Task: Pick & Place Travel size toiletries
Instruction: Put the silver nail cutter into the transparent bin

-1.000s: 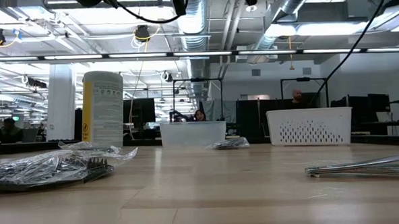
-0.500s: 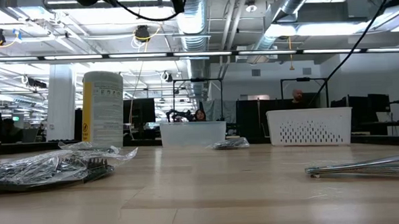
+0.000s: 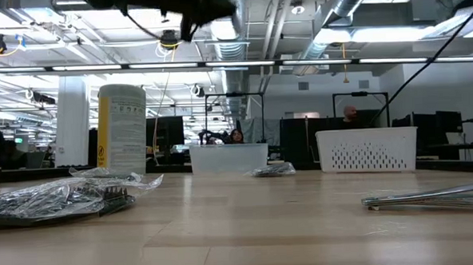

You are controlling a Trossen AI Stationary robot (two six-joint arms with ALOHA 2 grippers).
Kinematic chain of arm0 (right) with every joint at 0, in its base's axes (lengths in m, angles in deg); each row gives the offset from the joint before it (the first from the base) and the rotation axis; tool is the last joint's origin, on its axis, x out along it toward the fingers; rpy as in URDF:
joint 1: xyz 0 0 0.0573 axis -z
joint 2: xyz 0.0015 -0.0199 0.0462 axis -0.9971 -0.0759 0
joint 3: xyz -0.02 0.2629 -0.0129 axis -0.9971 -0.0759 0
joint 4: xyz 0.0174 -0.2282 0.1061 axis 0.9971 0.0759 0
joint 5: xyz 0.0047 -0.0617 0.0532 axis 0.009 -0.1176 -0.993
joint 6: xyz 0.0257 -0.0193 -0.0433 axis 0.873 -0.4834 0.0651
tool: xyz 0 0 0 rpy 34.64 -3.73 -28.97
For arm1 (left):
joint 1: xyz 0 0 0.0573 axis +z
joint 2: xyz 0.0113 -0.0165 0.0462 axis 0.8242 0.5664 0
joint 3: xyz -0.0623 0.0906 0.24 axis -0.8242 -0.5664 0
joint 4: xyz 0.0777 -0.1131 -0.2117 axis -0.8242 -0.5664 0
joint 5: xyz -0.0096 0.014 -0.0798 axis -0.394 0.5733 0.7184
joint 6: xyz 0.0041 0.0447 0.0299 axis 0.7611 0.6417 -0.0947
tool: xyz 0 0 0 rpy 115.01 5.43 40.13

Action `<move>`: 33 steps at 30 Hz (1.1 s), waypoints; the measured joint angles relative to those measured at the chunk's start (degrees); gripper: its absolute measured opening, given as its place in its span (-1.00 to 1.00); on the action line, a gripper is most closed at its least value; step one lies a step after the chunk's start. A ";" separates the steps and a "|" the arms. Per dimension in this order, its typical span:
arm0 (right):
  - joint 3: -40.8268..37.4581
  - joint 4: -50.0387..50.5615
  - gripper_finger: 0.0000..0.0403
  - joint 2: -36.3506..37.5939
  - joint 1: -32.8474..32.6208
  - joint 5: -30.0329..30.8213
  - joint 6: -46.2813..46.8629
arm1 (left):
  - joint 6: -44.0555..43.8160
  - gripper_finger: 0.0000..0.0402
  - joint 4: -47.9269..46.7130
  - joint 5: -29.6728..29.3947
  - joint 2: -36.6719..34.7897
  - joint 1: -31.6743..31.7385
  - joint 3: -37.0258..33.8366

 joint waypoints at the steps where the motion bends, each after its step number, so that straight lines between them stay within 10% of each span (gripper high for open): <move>1: -0.01 0.58 0.06 0.77 -1.42 0.06 -1.33 | 0.00 -0.80 -1.74 -0.84 0.32 1.30 0.01; 19: -0.01 1.98 -0.91 9.88 -14.40 11.12 -6.97 | -3.29 -0.79 -6.04 1.74 17.05 15.81 0.00; 33: -0.06 3.06 -0.88 8.68 -14.47 10.88 -4.35 | -3.22 -0.55 -6.63 1.78 22.82 16.10 0.00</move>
